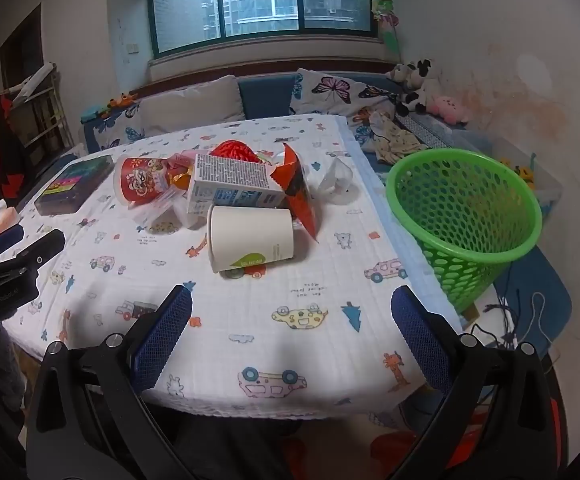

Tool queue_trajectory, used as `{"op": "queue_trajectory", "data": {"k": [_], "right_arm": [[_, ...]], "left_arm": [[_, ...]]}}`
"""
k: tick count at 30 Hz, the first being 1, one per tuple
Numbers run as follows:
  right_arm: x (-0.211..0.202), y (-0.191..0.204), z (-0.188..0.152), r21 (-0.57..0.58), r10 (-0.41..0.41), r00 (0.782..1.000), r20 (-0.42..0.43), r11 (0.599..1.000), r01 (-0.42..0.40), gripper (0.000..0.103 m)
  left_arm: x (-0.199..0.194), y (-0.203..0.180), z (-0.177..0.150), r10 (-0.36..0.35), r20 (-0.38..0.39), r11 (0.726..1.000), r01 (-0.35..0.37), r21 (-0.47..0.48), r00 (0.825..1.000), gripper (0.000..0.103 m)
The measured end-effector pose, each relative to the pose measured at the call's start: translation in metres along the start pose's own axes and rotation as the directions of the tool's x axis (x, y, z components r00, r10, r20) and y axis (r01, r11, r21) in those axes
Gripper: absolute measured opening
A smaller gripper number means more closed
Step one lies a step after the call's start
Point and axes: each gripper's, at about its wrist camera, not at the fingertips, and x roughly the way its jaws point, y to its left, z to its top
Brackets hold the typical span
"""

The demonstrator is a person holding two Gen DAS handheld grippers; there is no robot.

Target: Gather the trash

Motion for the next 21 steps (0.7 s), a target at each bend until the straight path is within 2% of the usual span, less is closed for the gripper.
{"op": "queue_trajectory", "data": {"k": [5,21], "right_arm": [[-0.001,-0.002,-0.001,-0.005,-0.002,1.0,-0.001,1.0,0.002,0.099],[-0.001,0.002,0.003,-0.001,0.007,1.0,-0.001,1.0,-0.007,0.099]], "left_arm": [[-0.006,0.001,0.003,0.007,0.025,1.0,-0.007,0.018,1.0,0.097],[-0.006,-0.008,0.004,0.016,0.032,0.999,-0.017,0.034,0.999,0.097]]}}
